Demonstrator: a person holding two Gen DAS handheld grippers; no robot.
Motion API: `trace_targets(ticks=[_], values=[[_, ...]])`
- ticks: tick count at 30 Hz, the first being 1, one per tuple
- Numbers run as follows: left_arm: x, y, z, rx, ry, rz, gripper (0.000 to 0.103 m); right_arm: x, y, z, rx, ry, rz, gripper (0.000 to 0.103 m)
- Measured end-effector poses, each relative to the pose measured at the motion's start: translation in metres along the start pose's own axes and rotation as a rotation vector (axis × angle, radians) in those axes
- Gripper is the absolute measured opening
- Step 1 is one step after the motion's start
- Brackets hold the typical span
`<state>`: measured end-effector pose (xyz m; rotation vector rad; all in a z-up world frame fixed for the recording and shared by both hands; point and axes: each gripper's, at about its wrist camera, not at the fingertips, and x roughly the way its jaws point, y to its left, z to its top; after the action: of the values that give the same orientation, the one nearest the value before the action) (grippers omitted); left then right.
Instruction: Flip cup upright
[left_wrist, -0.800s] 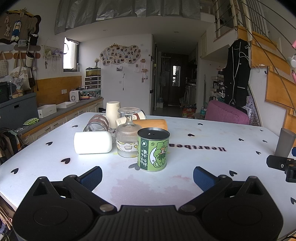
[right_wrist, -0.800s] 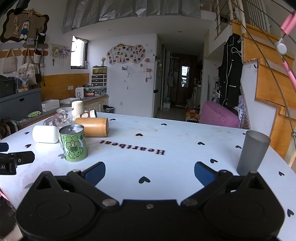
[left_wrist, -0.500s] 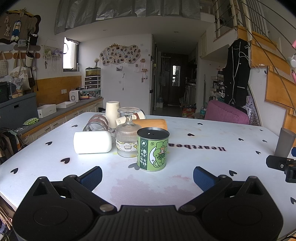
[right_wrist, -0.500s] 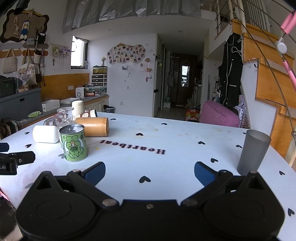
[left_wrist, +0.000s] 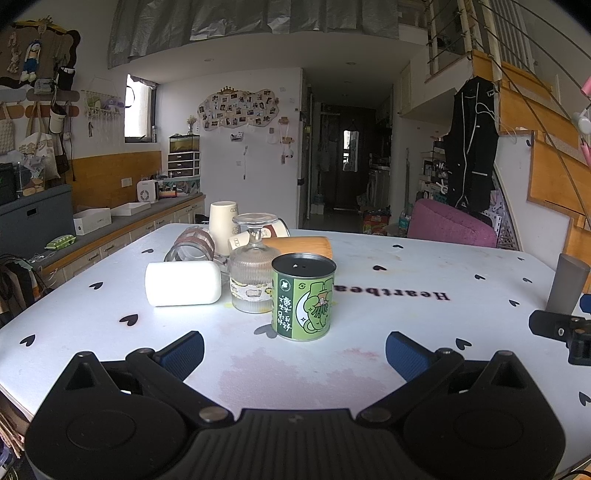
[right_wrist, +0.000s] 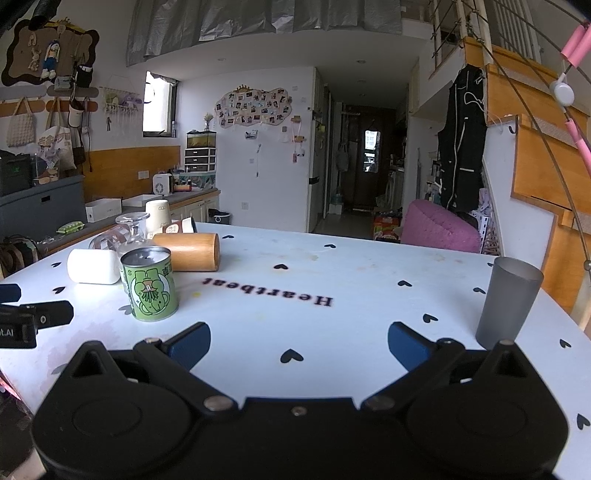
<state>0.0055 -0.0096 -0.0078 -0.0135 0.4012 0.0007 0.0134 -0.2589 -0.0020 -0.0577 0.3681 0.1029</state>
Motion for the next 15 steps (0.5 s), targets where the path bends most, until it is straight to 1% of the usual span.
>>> trace_targets(ticks=[15], values=[[0.0001, -0.0004, 0.0001, -0.001, 0.000, 0.000, 0.103, -0.0001, 0.0003, 0.0000, 0.000, 0.001, 0.001, 0.103]])
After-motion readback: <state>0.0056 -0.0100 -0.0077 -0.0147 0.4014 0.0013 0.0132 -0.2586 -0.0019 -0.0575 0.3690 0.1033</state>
